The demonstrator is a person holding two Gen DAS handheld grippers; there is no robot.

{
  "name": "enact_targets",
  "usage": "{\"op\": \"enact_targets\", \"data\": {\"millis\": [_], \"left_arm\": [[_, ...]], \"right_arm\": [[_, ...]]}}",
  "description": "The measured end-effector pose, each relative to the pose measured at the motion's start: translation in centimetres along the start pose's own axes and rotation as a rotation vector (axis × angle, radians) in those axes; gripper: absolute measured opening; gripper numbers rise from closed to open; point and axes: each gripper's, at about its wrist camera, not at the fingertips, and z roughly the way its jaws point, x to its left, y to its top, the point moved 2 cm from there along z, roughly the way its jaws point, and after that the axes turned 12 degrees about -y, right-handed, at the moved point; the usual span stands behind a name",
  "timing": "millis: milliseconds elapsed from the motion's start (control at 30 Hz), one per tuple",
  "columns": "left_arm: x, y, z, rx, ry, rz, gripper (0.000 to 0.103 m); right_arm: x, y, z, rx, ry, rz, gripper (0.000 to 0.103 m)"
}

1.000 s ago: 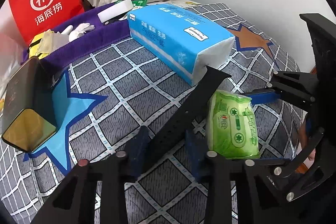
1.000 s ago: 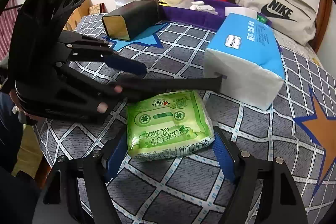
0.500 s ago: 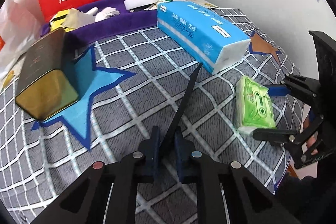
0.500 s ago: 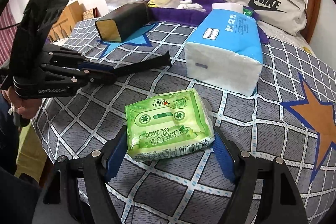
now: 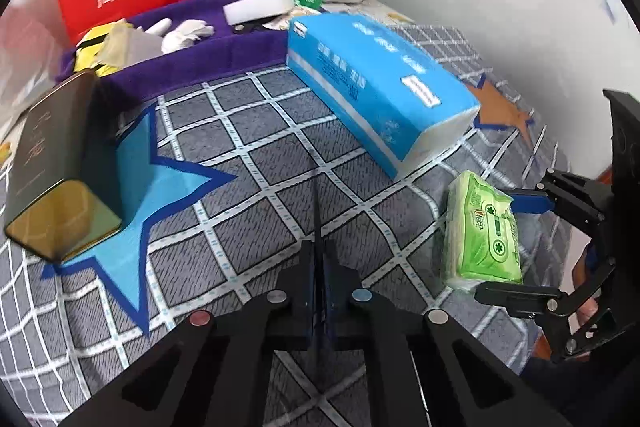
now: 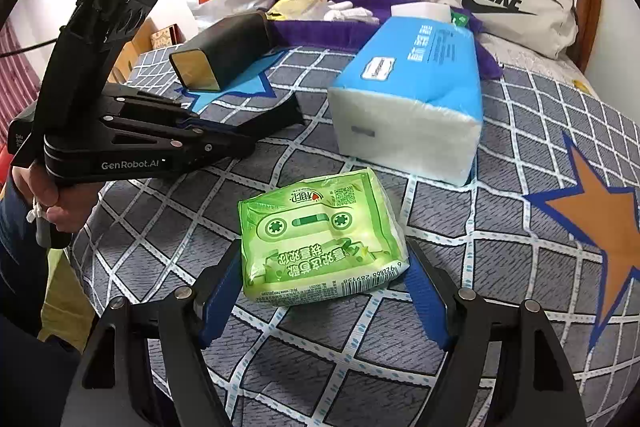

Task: Organize soft objects
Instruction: 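Lift the black strap with the left gripper and green packet with the right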

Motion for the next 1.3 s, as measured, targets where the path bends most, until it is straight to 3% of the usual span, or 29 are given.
{"op": "enact_targets", "data": {"millis": [233,500,633,667,833,967,1067,1300], "left_arm": [[0.3,-0.2,-3.3,-0.077,-0.010,-0.072,0.004],[0.4,-1.2,-1.7,-0.023,0.022,-0.076,0.005],[0.2,-1.3,0.1,0.018,0.076,-0.049,0.043],[0.3,-1.2,0.3,0.016,0.085,-0.045,0.044],[0.7,-0.8,0.4,-0.001,0.077,-0.053,0.044],[1.1,-0.7,0.4,0.004,0.139,-0.029,0.020],[1.6,-0.9,-0.3,-0.001,0.083,-0.070,0.020],[1.8,-0.3,-2.6,-0.051,0.054,-0.114,0.020]], "right_arm": [[0.2,1.6,-2.8,-0.064,0.030,-0.013,0.076],[0.2,2.1,-3.4,-0.066,0.032,-0.019,0.076],[-0.1,1.7,-3.2,-0.058,0.030,-0.011,0.076],[-0.2,1.5,-3.2,-0.055,0.028,-0.009,0.076],[-0.6,1.0,-2.7,-0.028,0.023,0.010,0.076],[-0.6,0.9,-2.2,-0.013,0.024,0.011,0.076],[-0.4,1.4,-2.2,-0.014,0.028,0.007,0.076],[-0.5,4.0,-4.0,-0.077,0.021,-0.002,0.076]]}}
